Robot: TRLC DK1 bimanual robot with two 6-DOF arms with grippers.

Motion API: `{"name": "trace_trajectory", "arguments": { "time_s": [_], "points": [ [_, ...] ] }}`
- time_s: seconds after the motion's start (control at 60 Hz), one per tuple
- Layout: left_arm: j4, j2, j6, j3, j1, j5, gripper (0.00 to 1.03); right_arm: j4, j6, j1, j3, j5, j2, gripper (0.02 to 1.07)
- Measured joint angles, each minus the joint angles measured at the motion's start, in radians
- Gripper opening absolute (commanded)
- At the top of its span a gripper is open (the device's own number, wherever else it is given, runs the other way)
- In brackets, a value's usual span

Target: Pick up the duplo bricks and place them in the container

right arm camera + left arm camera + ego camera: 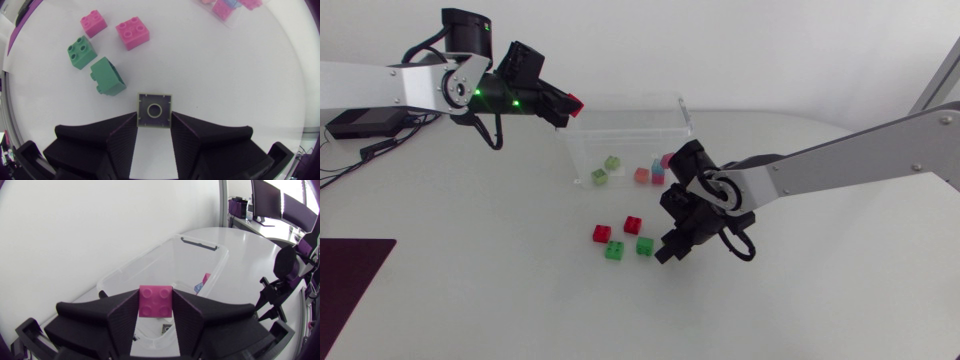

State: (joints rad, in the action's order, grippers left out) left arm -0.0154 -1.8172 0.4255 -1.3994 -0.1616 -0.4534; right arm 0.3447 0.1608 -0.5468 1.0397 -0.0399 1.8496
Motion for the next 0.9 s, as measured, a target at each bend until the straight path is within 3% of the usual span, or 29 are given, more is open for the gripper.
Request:
{"name": "trace_trajectory", "arguments": {
  "time_s": [0.15,0.183,0.25,0.333,0.6,0.9],
  "points": [
    [0.016,-0.066,-0.018,-0.065,-0.029,0.039,0.42,0.028,0.004,0.008,0.000,0.001,-0.069,0.31],
    [0.014,-0.080,-0.020,-0.085,-0.035,0.045,0.49,0.040,0.004,0.011,0.004,0.001,-0.084,0.31],
    [0.014,-0.113,-0.027,-0.133,-0.048,0.071,0.75,0.058,0.004,0.013,0.019,0.004,-0.105,0.31],
    [0.010,-0.143,-0.027,-0.172,-0.060,0.094,0.97,0.077,0.008,0.019,0.047,0.009,-0.125,0.31],
    [-0.032,-0.142,-0.030,-0.171,-0.069,0.130,0.98,0.116,0.023,0.069,0.180,0.011,-0.190,0.32],
    [-0.192,0.068,0.048,0.017,-0.081,0.130,0.98,0.126,0.026,0.085,0.379,0.006,-0.200,0.33]
  ]
}}
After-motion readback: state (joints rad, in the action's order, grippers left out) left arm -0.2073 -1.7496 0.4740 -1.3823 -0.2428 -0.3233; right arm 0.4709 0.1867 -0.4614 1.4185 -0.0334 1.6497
